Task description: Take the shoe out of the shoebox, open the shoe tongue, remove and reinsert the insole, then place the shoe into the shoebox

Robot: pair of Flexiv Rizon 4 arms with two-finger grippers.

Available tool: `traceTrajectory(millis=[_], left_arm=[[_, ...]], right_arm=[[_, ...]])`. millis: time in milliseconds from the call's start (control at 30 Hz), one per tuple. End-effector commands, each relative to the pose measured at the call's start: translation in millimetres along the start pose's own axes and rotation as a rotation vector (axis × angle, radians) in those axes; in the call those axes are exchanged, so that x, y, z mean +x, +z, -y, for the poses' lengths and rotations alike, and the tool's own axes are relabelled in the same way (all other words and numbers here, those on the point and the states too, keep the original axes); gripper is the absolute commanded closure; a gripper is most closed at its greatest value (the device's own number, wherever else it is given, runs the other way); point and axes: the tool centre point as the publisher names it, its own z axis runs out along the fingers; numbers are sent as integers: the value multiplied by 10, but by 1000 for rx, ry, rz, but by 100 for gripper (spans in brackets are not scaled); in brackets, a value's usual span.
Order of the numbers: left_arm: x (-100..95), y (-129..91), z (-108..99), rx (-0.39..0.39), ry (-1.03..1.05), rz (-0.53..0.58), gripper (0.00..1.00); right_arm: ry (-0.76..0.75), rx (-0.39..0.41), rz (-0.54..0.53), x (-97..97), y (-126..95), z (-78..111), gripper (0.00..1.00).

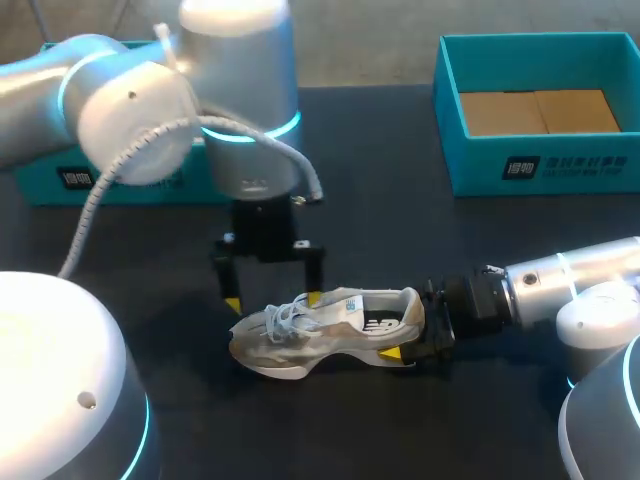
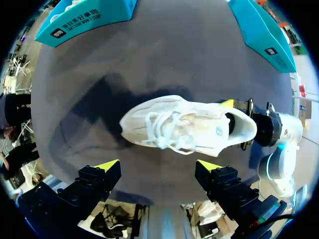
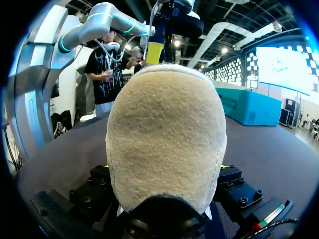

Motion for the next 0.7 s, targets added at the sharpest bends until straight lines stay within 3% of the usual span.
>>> traceTrajectory(millis=[33, 167, 700], left_arm=[[256, 42, -23, 0, -48, -7, 0], [399, 21, 27, 28, -98, -14, 0], [399, 21, 27, 28, -98, -14, 0]], right_arm=[[1, 5, -1, -6, 20, -6, 100], [1, 5, -1, -6, 20, -6, 100], [1, 5, -1, -6, 20, -6, 100]])
